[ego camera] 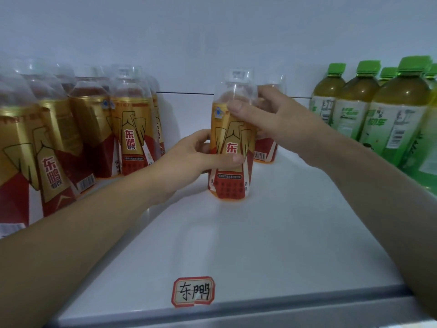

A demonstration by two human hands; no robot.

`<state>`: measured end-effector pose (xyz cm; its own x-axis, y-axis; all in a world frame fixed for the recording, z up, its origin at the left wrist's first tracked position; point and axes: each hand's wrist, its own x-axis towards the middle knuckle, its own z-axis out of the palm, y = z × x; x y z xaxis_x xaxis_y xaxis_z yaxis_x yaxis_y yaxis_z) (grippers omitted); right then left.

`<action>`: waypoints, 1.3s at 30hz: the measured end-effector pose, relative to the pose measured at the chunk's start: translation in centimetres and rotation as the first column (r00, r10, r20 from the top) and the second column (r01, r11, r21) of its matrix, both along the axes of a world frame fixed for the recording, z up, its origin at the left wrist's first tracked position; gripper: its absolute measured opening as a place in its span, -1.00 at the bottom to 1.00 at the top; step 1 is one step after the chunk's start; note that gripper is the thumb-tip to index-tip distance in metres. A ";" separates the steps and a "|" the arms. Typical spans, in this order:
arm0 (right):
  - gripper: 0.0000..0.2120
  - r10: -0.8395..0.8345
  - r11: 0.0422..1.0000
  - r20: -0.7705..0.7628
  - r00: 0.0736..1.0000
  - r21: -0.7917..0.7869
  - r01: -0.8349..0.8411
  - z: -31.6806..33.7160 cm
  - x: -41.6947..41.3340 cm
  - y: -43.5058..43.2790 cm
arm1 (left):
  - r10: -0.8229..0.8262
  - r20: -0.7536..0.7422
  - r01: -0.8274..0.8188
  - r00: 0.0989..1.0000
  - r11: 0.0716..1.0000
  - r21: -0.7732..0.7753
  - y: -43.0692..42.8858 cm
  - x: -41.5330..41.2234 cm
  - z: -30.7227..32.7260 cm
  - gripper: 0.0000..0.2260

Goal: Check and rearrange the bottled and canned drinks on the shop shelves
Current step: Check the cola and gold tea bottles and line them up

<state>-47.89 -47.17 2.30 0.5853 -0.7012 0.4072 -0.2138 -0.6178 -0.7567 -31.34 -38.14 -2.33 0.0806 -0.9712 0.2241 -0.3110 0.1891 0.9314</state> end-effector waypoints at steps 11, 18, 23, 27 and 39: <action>-0.39 0.174 0.976 -0.024 0.984 -0.127 -0.175 -0.5 0.1 0.6 | 0.081 0.111 -0.052 0.991 0.969 -0.241 -0.5 1.2 -0.4 -0.43; -0.35 0.321 0.679 0.106 0.941 -0.719 -0.150 -1.4 0.8 0.7 | 0.189 0.139 -0.052 0.972 0.752 -0.657 -0.7 1.5 -0.3 -0.41; -0.37 0.363 0.580 0.106 0.926 -0.803 -0.136 -1.0 0.7 0.3 | 0.240 0.154 -0.046 0.959 0.663 -0.747 -0.5 1.2 0.1 -0.46; -0.41 0.189 0.860 0.216 0.958 -0.507 -0.056 -0.7 0.1 1.7 | 0.243 0.207 -0.049 0.948 0.750 -0.660 -0.1 1.2 0.0 -0.39; -0.66 0.112 0.637 0.497 0.860 0.628 -0.446 -0.4 0.7 1.3 | -0.020 0.201 0.142 0.979 0.778 -0.613 0.7 0.0 0.8 -0.51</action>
<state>-47.19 -45.85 1.89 0.7162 -0.6915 0.0943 0.2783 0.1591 -0.9472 -31.30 -37.41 -1.53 -0.0910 -0.6160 0.7824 -0.4118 0.7387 0.5336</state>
